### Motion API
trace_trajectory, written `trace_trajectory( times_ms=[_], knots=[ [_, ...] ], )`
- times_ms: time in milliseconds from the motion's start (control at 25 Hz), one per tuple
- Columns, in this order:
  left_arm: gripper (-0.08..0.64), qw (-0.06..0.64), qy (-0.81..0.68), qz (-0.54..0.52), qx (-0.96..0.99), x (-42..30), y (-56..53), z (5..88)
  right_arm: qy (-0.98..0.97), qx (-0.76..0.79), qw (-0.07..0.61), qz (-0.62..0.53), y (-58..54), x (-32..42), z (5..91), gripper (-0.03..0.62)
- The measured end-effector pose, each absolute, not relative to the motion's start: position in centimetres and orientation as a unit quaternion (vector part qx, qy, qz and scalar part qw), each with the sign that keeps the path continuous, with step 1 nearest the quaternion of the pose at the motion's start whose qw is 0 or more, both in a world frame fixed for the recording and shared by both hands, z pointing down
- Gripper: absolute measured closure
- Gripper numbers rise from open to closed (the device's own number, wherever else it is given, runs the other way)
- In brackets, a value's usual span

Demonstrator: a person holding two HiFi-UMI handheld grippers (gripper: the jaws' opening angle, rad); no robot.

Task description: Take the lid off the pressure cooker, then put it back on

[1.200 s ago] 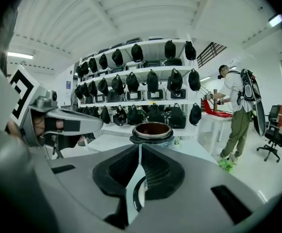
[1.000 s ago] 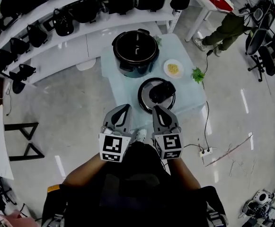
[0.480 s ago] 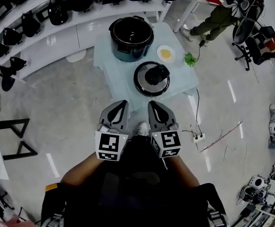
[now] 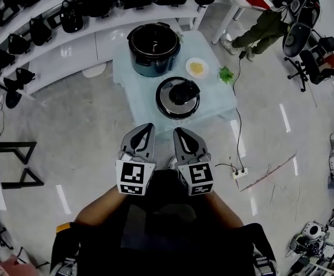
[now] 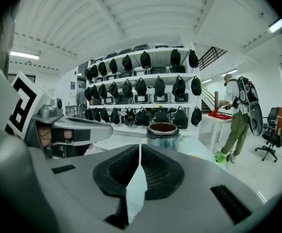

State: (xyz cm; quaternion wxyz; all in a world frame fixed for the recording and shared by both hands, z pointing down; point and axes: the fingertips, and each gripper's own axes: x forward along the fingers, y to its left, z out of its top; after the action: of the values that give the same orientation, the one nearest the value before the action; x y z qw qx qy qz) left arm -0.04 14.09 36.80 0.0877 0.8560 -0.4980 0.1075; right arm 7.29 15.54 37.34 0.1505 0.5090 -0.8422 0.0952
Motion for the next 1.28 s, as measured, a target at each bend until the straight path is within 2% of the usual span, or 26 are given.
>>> trace_trajectory(
  times_ms=[640,1280],
  knots=[
    [0.555,0.078,-0.484,0.126,0.862,2.7,14.8,36.9,-0.839,0.512,0.154,0.095,16.2,9.7,37.6,0.561],
    [0.555,0.066,-0.478,0.120,0.868,-0.2,15.1,36.6,-0.828,0.532,0.150,0.095,16.6,7.6,37.5,0.561]
  ],
)
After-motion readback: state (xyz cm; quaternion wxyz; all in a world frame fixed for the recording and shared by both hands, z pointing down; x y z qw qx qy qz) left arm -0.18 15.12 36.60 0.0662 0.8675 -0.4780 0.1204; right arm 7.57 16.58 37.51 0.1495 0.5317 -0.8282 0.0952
